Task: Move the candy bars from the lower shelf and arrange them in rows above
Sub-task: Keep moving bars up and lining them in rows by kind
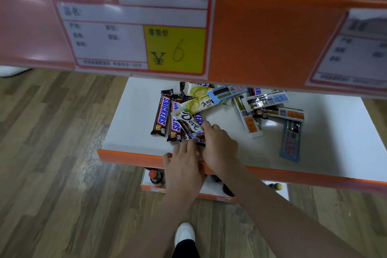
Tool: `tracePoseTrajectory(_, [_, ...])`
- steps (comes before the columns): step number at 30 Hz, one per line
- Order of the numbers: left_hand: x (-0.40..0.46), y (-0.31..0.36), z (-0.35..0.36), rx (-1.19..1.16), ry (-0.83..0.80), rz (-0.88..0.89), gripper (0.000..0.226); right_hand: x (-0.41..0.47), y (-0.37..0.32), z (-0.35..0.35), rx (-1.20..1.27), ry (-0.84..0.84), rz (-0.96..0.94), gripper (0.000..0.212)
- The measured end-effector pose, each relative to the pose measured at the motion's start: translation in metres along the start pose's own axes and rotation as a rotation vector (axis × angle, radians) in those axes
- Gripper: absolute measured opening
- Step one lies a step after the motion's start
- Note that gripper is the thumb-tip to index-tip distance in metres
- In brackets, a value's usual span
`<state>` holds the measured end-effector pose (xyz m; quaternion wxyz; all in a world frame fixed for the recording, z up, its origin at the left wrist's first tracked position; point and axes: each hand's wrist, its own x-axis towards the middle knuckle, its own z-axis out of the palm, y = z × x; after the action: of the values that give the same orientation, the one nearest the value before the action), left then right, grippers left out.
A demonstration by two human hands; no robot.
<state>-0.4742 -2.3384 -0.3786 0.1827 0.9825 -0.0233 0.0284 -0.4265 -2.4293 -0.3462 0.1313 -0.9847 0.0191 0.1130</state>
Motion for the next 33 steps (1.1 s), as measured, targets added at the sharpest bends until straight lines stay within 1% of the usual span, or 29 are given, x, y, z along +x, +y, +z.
tracePoseTrajectory(1, [0.0, -0.002, -0.002, 0.015, -0.006, -0.029, 0.042, -0.002, 0.002, 0.0, -0.016, 0.0, 0.002, 0.046])
tracePoseTrajectory(3, [0.003, -0.003, -0.01, 0.074, -0.056, -0.136, 0.035, -0.007, 0.01, -0.001, -0.054, 0.006, 0.03, 0.04])
tracePoseTrajectory(5, [0.008, -0.003, -0.014, 0.163, -0.113, -0.234, 0.042, -0.011, 0.022, -0.006, -0.087, -0.022, 0.097, 0.04])
tracePoseTrajectory(8, [0.014, 0.001, -0.013, 0.236, -0.139, -0.281, 0.058, -0.015, 0.037, -0.012, -0.15, -0.078, 0.188, 0.047])
tracePoseTrajectory(10, [0.016, 0.005, -0.009, 0.252, -0.141, -0.314, 0.067, -0.015, 0.041, -0.012, -0.185, -0.069, 0.194, 0.047])
tracePoseTrajectory(12, [0.019, 0.01, -0.005, 0.247, -0.133, -0.346, 0.07, -0.014, 0.042, -0.01, -0.183, -0.062, 0.153, 0.045])
tracePoseTrajectory(14, [0.022, 0.013, -0.001, 0.223, -0.147, -0.36, 0.058, -0.013, 0.042, -0.008, -0.186, -0.076, 0.121, 0.048])
tracePoseTrajectory(16, [0.022, 0.01, -0.001, 0.17, -0.14, -0.35, 0.037, -0.012, 0.043, -0.007, -0.181, -0.069, 0.119, 0.047])
tracePoseTrajectory(17, [0.02, 0.007, -0.002, 0.152, -0.134, -0.34, 0.032, -0.012, 0.044, -0.007, -0.177, -0.063, 0.125, 0.045])
tracePoseTrajectory(18, [0.019, 0.005, -0.004, 0.147, -0.13, -0.327, 0.033, -0.012, 0.046, -0.008, -0.179, -0.06, 0.133, 0.045])
tracePoseTrajectory(19, [0.018, 0.005, -0.006, 0.152, -0.132, -0.318, 0.039, -0.013, 0.048, -0.008, -0.19, -0.059, 0.141, 0.044])
tracePoseTrajectory(20, [0.018, 0.006, -0.009, 0.161, -0.142, -0.323, 0.05, -0.013, 0.05, -0.009, -0.204, -0.058, 0.15, 0.044])
tracePoseTrajectory(22, [0.023, 0.011, -0.012, 0.178, -0.178, -0.383, 0.073, -0.015, 0.056, -0.009, -0.219, -0.046, 0.168, 0.043])
tracePoseTrajectory(23, [0.027, 0.013, -0.012, 0.185, -0.197, -0.424, 0.08, -0.017, 0.058, -0.009, -0.219, -0.038, 0.174, 0.043])
tracePoseTrajectory(25, [0.038, 0.016, -0.012, 0.187, -0.235, -0.504, 0.085, -0.02, 0.061, -0.008, -0.216, -0.022, 0.179, 0.042])
tracePoseTrajectory(27, [0.048, 0.017, -0.01, 0.156, -0.263, -0.557, 0.081, -0.023, 0.063, -0.007, -0.217, -0.001, 0.183, 0.041])
tracePoseTrajectory(29, [0.053, 0.017, -0.01, 0.141, -0.273, -0.572, 0.074, -0.025, 0.065, -0.006, -0.211, 0.017, 0.187, 0.041])
tracePoseTrajectory(33, [0.048, 0.011, -0.015, 0.144, -0.249, -0.491, 0.053, -0.025, 0.069, -0.007, -0.169, 0.001, 0.174, 0.045])
